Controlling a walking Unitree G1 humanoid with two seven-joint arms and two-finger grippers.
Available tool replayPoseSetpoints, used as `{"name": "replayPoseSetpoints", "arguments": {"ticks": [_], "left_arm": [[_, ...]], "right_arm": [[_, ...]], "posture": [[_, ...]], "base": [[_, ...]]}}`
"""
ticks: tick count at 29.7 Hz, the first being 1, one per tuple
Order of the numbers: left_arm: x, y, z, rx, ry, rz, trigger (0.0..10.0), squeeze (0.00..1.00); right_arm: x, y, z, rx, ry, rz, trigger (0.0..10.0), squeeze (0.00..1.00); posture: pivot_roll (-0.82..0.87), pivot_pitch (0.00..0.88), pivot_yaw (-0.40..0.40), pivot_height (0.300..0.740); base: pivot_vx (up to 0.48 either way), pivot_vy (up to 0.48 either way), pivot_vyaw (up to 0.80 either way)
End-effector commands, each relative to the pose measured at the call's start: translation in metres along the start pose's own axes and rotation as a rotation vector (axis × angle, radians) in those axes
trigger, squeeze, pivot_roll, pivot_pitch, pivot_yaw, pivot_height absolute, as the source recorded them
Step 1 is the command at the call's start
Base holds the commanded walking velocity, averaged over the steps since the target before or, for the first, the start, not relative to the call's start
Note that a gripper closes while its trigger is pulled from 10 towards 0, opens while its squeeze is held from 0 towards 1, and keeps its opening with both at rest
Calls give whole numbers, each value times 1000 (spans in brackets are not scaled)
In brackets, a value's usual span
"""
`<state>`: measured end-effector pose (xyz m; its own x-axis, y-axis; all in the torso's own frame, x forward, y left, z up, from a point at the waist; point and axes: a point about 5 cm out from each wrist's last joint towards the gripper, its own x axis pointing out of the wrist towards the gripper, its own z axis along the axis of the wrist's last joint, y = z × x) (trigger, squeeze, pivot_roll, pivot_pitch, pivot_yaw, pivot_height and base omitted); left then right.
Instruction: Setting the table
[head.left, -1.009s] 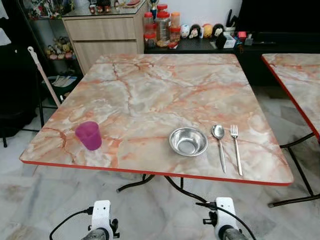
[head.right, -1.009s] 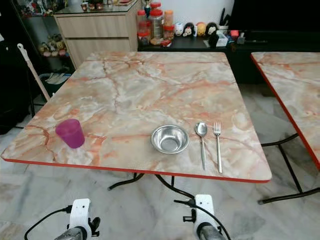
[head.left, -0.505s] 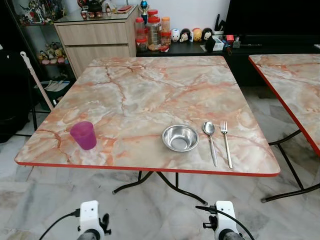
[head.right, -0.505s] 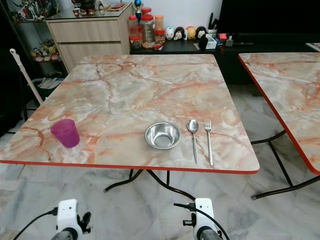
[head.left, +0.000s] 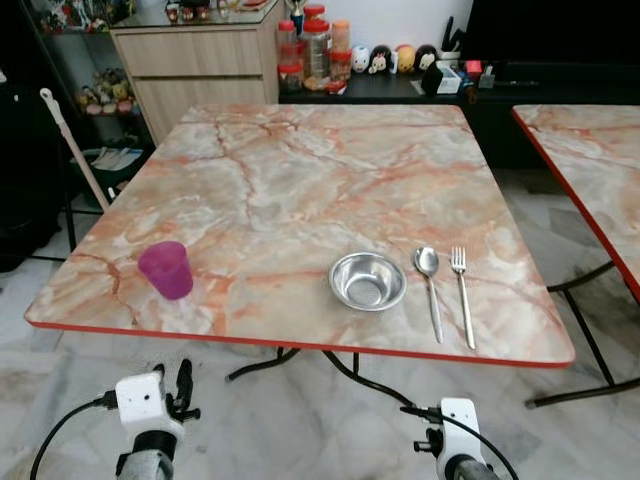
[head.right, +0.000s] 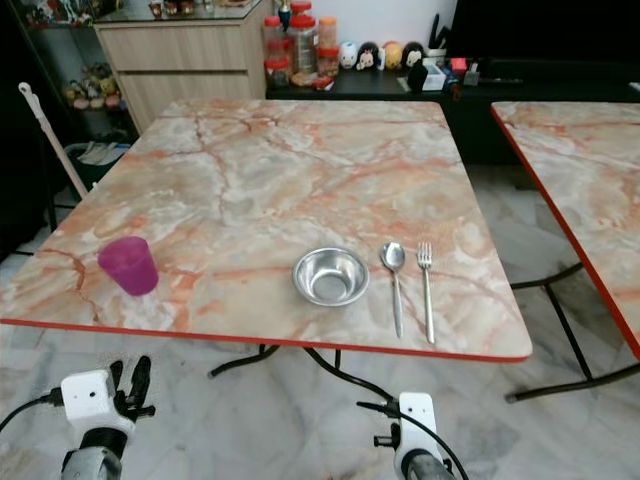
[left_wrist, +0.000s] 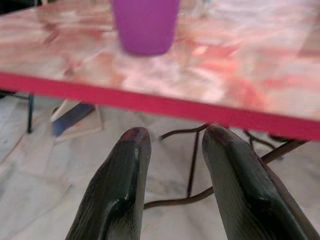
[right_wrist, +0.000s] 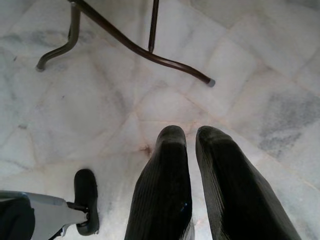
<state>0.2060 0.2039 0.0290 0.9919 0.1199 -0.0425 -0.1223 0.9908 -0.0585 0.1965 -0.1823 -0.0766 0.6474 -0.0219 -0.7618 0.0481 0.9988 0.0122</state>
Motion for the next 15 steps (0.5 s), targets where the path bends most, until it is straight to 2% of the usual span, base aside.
{"name": "replayPoseSetpoints", "arguments": {"ticks": [1, 2, 3, 6, 7, 9, 12, 15], "left_arm": [[2, -2, 9, 5, -25, -13, 10000, 0], [2, -4, 12, 3, -32, -17, 10000, 0], [7, -10, 25, 4, -73, -37, 10000, 0], [20, -21, 47, -6, -138, -83, 10000, 0], [20, -21, 47, -6, -138, -83, 10000, 0], [34, -40, 59, -13, -143, -182, 10000, 0], [40, -47, 61, -11, -141, -214, 10000, 0], [56, -64, 68, -55, -144, -251, 10000, 0]], "right_arm": [[1, 2, 1, 1, 1, 5, 10000, 0], [1, 2, 1, 0, 1, 6, 10000, 0], [1, 4, 1, -1, 3, 10, 10000, 0], [1, 5, 1, -1, 2, 16, 10000, 0], [1, 5, 1, -1, 2, 16, 10000, 0], [1, 6, 1, 4, 1, 18, 10000, 0], [1, 7, 1, 8, 0, 18, 10000, 0], [1, 7, 2, 18, -8, 13, 10000, 0]], "posture": [[89, 1, 24, 714], [89, 1, 24, 714], [91, 1, 25, 714], [90, 0, 29, 714], [90, 0, 29, 714], [79, 0, 36, 714], [68, 0, 42, 714], [52, 0, 47, 714]], "base": [[0, 0, 0], [0, 0, 0], [0, 0, 0], [0, 0, 0], [0, 0, 0], [0, 0, 0], [0, 0, 0], [0, 0, 0]]}}
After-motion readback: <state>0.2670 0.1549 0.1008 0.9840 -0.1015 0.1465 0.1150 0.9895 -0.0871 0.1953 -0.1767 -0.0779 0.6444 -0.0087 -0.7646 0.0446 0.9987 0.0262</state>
